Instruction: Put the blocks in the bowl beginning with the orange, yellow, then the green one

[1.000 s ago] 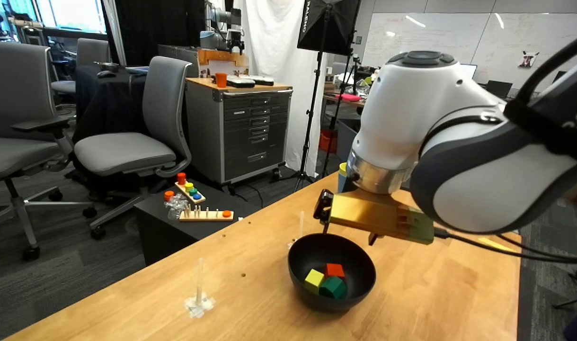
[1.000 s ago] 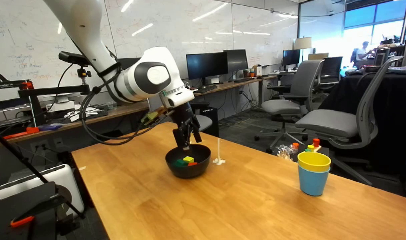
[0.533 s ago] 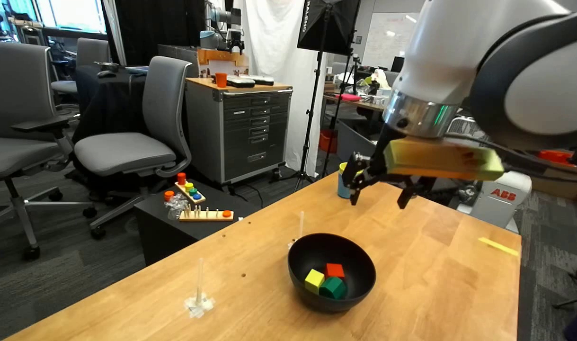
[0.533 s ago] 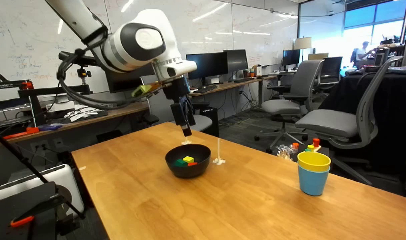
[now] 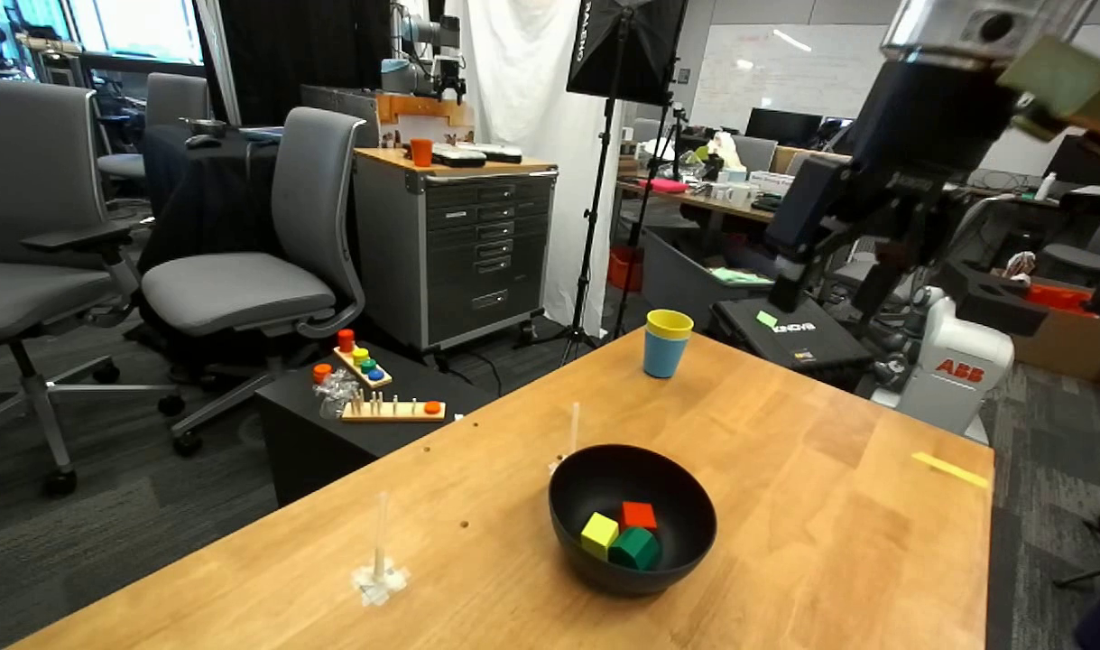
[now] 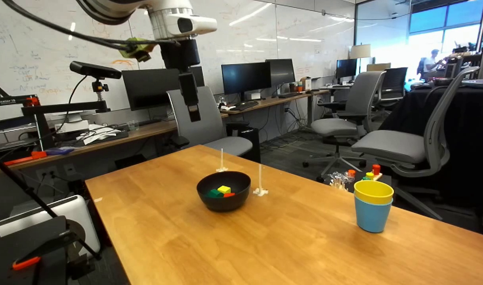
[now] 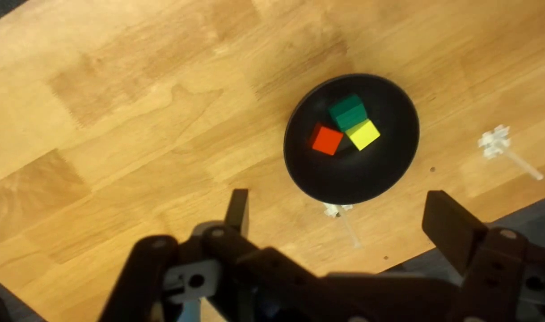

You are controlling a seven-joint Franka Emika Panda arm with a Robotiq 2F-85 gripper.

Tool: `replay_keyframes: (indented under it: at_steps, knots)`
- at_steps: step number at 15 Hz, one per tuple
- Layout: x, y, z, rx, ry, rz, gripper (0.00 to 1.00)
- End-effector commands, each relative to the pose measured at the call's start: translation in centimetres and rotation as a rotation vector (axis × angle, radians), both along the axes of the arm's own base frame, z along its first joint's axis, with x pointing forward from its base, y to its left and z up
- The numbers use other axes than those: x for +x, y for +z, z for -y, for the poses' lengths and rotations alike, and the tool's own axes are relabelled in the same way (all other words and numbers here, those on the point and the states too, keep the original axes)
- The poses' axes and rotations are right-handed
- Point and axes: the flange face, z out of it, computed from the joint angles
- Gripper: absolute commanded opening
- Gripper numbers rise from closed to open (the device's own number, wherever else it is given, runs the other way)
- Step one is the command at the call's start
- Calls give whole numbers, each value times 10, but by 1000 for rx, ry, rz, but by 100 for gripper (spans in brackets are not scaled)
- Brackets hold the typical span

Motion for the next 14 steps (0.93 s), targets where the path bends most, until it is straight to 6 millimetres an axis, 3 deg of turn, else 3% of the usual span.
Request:
replay_keyframes:
  at_steps: [1, 3, 4, 7, 14]
  knots:
    - [-28, 32, 23, 55, 188, -32, 100]
    - [-33, 40, 39, 6, 224, -34, 100]
    - [-20, 30, 30, 17, 165, -37, 100]
    - [-26, 36, 41, 15, 194, -33, 100]
    - [-27, 34, 38, 13, 204, -37, 100]
